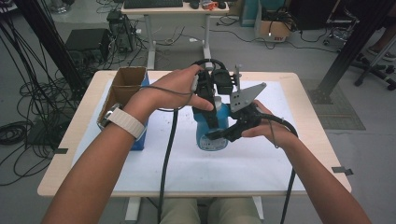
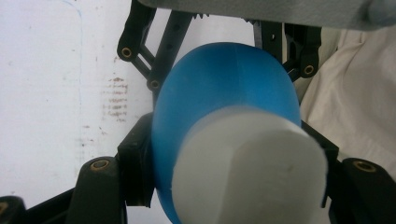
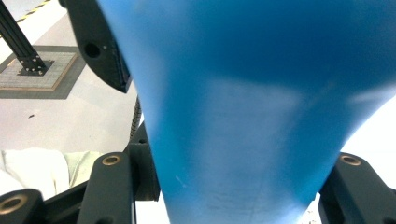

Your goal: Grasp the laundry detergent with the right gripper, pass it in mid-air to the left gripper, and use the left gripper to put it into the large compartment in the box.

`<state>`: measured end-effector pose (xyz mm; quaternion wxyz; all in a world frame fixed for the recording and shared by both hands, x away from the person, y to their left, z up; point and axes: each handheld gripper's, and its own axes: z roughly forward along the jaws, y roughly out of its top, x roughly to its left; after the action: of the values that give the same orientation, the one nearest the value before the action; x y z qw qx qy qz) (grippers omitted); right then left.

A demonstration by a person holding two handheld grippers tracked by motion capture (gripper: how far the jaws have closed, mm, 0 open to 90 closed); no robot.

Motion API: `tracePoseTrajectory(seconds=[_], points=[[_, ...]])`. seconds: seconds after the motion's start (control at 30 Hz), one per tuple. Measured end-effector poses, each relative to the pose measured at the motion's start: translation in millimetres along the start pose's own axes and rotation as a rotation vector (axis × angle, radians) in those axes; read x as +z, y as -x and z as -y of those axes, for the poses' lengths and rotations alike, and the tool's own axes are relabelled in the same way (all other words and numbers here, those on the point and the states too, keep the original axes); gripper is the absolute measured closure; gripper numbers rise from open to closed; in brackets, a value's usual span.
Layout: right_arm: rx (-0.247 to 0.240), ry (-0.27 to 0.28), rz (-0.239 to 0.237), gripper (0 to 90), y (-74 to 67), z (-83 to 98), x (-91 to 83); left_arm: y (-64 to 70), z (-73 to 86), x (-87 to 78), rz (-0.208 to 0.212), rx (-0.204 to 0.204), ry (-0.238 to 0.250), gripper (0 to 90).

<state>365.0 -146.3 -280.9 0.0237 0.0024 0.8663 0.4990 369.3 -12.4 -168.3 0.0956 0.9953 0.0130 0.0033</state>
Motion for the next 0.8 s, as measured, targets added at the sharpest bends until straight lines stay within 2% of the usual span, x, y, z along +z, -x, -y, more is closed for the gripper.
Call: tracePoseTrajectory(seconds=[0.3, 0.57, 0.67, 0.8], points=[[0.004, 0.003, -0.001, 42.7, -0.4, -0.5, 0.1, 0.4, 0.2, -0.6, 0.005, -0.011, 0.001, 37.2], [0.003, 0.006, 0.0, 42.7, -0.3, -0.9, -0.9, -0.2, -0.9, -1.4, 0.006, -0.002, 0.0, 37.2], [0.004, 0.006, 0.001, 42.7, -0.4, -0.8, -1.0, 1.7, -0.7, -0.9, 0.013, -0.031, 0.0, 37.2], [0.005, 0.005, 0.001, 42.7, -0.4, -0.7, -1.1, 1.6, -1.2, -0.7, 0.012, -0.033, -0.001, 37.2]])
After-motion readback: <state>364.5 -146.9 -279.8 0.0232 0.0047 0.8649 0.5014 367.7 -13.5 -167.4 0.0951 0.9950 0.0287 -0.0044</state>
